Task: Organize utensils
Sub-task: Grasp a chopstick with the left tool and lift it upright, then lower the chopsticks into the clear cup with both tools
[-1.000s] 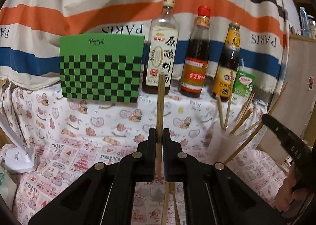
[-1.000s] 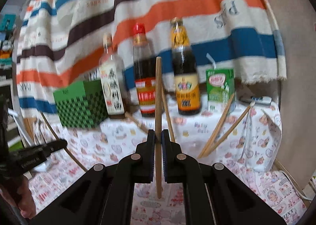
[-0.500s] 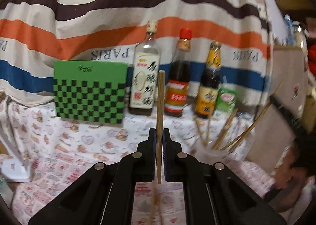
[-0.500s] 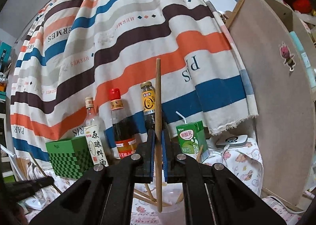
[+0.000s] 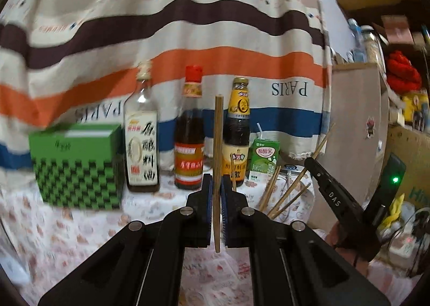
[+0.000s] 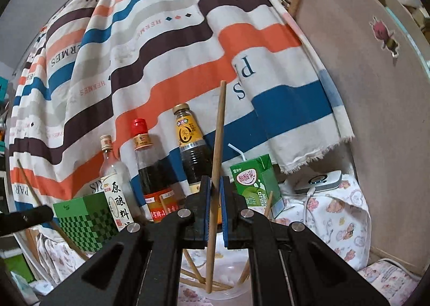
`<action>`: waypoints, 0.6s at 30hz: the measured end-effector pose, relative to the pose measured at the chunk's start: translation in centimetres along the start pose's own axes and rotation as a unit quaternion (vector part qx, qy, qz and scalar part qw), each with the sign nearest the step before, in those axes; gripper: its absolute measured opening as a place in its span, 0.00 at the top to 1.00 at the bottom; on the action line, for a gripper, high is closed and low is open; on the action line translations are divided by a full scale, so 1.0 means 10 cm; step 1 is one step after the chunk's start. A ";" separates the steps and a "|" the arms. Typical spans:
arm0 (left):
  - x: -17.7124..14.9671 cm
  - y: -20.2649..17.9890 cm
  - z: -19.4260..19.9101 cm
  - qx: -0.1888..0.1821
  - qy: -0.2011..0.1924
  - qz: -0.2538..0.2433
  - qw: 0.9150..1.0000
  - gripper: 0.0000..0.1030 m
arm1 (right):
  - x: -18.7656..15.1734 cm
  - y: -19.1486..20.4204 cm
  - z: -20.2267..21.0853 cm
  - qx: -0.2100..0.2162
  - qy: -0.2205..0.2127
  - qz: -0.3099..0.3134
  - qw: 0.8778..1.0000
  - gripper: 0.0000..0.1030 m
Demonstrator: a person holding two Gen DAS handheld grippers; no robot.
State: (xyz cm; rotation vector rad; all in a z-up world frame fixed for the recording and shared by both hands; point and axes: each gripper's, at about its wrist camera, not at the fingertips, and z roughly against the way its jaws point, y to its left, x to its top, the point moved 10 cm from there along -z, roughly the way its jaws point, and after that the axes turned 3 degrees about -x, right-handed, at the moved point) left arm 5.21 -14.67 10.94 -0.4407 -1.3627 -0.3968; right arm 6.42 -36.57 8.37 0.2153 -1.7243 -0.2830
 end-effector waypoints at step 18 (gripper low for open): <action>0.13 -0.31 -0.39 -0.071 0.028 0.050 0.996 0.95 | 0.06 -0.28 -0.02 -0.053 -0.026 -0.011 0.998 0.92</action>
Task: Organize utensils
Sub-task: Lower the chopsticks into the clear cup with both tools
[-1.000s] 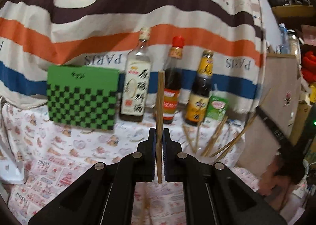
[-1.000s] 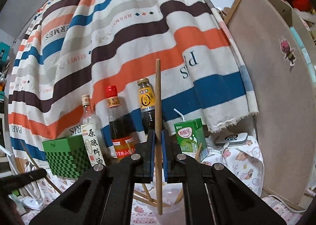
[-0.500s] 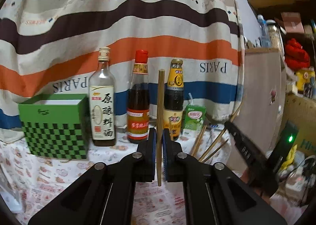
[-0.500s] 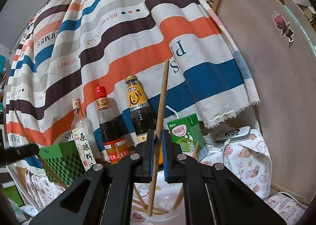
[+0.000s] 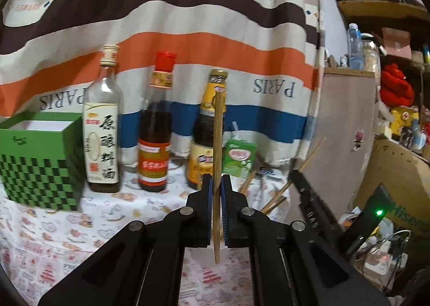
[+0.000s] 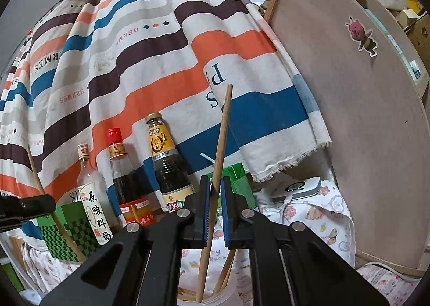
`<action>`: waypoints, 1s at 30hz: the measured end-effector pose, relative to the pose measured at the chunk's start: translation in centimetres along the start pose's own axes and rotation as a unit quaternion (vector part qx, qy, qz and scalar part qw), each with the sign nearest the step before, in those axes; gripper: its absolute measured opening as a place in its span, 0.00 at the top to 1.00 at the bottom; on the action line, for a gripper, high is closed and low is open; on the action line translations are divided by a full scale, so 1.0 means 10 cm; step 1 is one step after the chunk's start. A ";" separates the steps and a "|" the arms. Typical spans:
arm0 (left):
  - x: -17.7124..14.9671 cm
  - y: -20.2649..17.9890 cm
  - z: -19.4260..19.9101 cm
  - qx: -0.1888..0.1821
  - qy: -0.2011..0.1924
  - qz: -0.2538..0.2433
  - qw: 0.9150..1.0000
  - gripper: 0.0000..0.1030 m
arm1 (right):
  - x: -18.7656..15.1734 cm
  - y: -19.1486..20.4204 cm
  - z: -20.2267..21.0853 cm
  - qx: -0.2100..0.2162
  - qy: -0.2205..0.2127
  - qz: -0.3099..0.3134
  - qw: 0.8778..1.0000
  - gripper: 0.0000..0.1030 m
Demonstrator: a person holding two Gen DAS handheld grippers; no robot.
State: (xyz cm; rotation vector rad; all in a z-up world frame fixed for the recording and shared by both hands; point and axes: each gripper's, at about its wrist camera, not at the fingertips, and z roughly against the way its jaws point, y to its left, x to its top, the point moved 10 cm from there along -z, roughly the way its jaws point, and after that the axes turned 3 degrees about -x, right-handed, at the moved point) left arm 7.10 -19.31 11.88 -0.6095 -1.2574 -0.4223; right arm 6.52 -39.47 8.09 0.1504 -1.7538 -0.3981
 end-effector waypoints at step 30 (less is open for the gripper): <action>-0.38 -0.07 -0.67 0.041 0.028 -0.032 0.998 0.95 | 0.05 -0.12 -0.12 0.030 0.014 -0.085 0.996 0.93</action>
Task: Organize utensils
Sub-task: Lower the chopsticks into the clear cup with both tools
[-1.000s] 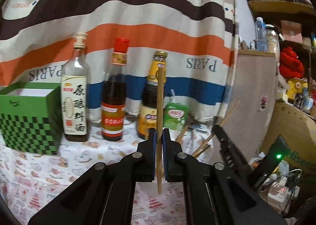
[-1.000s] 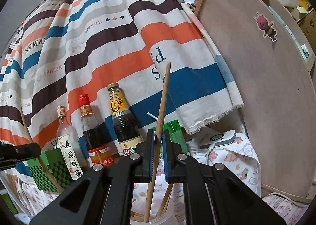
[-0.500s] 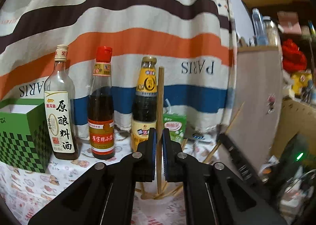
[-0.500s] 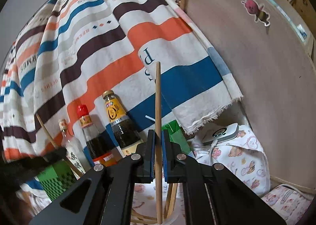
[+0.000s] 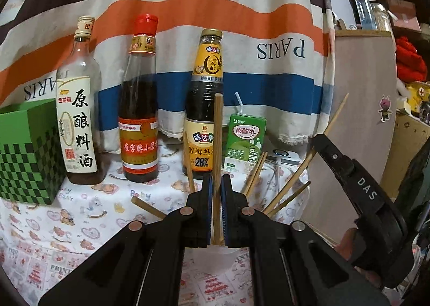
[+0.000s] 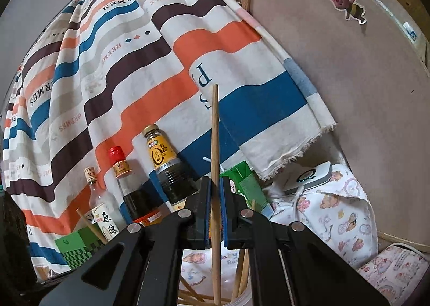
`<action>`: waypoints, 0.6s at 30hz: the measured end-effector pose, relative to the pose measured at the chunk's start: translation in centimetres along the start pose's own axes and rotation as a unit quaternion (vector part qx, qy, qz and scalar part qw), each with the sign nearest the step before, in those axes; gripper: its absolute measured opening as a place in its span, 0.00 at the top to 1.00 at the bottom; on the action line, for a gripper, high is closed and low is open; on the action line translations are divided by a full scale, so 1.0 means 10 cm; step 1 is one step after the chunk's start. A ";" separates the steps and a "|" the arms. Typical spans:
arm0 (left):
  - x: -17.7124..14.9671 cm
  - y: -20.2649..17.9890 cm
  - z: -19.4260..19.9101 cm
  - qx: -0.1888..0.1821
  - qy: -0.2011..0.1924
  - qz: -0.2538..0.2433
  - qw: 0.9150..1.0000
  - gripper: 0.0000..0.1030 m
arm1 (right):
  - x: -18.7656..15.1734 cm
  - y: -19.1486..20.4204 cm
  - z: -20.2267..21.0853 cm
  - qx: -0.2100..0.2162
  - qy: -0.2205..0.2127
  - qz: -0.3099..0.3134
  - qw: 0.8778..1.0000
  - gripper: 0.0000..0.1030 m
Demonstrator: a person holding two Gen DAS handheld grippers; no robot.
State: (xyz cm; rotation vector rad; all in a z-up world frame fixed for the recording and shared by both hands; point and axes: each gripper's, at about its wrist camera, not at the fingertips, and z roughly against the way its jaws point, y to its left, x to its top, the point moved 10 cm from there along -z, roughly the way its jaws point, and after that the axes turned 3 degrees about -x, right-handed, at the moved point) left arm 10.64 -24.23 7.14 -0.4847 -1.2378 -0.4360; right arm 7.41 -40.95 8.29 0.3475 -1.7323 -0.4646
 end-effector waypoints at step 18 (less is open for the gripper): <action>-0.09 0.05 -0.15 0.015 0.031 -0.023 0.999 0.94 | -0.62 0.01 -0.32 -0.012 0.121 0.074 0.990 0.93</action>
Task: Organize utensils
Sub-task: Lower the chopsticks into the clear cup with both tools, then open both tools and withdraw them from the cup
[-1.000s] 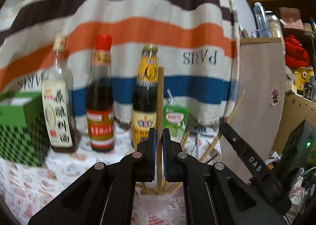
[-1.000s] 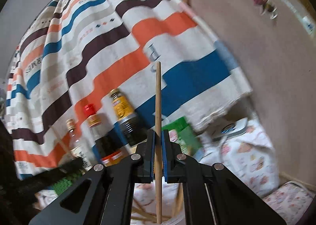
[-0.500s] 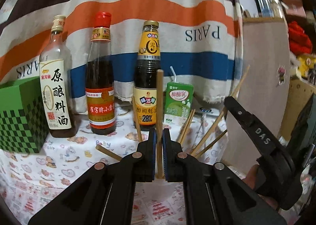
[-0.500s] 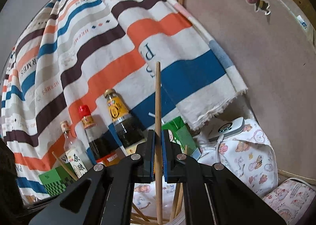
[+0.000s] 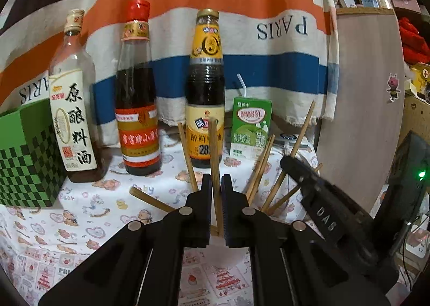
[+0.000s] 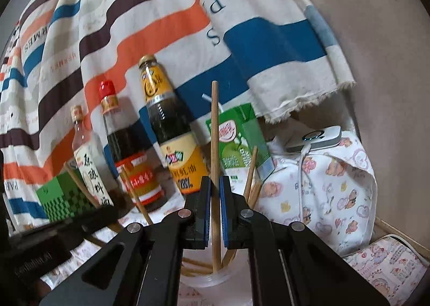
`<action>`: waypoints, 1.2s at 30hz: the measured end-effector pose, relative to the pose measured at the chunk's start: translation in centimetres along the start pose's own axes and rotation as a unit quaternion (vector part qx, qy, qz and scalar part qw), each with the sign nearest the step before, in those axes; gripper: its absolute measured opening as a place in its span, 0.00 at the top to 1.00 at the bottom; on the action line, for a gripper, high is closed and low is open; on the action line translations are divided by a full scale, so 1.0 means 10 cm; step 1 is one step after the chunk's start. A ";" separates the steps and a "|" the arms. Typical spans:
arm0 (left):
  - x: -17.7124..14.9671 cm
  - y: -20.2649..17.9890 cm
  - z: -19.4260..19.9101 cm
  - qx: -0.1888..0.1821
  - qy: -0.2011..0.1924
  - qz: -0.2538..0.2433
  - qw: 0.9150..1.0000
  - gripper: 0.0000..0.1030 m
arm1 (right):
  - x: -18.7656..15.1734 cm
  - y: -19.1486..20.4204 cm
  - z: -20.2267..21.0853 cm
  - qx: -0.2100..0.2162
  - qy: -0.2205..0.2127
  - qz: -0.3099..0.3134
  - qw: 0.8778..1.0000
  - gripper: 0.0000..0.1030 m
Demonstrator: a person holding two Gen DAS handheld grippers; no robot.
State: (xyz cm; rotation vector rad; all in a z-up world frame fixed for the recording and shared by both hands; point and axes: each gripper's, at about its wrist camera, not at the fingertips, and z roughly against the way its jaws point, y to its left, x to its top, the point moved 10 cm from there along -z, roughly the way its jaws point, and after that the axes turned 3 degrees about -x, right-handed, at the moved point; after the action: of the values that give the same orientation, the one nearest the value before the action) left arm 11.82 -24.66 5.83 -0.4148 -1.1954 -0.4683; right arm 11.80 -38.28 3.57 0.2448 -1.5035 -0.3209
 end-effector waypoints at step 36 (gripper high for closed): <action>-0.34 1.49 1.34 0.197 -0.071 0.042 0.977 0.15 | -0.09 0.35 0.24 -0.029 0.045 0.081 0.995 0.24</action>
State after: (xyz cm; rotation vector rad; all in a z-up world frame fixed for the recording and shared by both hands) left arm 8.53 -4.56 5.92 -0.1575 -1.3686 -0.1229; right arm 9.53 -34.58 4.10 0.0893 -1.4132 -0.2206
